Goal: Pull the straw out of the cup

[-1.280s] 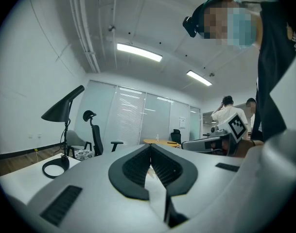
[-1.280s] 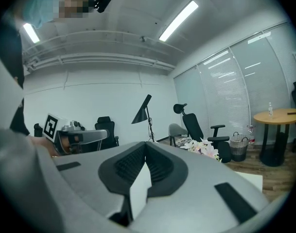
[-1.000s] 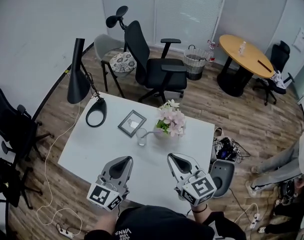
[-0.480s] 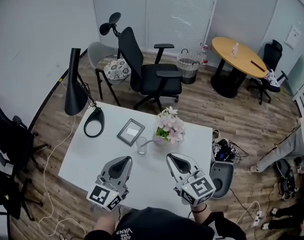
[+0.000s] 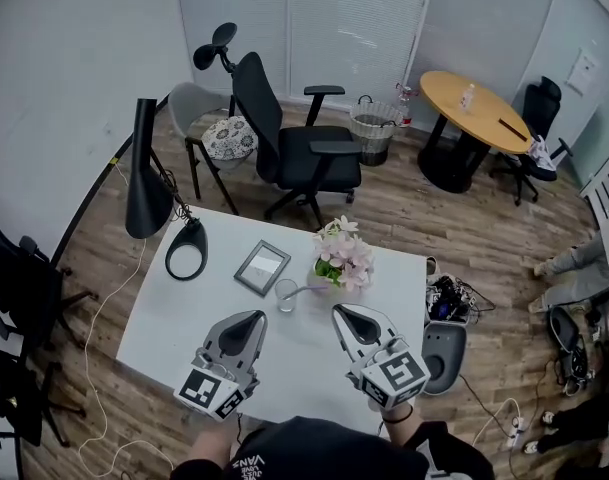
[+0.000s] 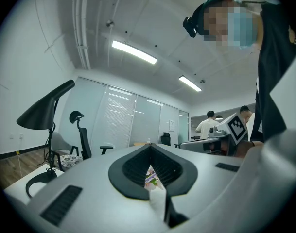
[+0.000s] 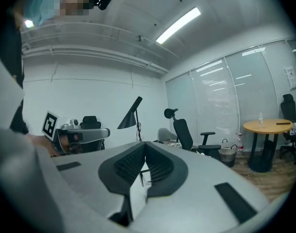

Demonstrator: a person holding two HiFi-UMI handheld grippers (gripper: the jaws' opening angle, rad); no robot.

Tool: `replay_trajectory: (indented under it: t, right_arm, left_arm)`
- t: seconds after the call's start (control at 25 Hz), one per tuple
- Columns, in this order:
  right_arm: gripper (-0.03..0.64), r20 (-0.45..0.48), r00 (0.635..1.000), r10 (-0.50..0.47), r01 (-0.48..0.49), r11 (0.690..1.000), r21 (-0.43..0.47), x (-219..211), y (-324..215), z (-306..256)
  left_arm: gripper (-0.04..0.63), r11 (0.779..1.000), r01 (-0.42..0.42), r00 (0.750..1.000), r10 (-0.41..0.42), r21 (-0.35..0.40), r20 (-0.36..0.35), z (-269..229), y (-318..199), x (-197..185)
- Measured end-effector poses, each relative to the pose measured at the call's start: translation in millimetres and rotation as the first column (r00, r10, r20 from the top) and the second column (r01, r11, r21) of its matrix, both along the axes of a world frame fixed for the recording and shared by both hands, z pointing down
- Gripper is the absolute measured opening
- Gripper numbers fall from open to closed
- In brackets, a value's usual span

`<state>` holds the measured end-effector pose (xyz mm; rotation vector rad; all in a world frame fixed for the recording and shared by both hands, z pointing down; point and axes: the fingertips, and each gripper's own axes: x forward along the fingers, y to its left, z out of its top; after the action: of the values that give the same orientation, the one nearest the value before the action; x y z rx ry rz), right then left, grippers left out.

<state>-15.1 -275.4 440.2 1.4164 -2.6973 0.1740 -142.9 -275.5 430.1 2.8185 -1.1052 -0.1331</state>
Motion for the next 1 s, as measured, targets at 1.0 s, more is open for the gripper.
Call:
replay_trajectory:
  t: [1.0]
  right_arm:
    - [0.017, -0.063, 0.998, 0.005, -0.011, 0.995, -0.099, -24.3, -41.0, 72.4]
  left_arm:
    - [0.011, 0.999, 0.010, 1.000, -0.010, -0.043, -0.007, 15.1, -22.0, -15.2]
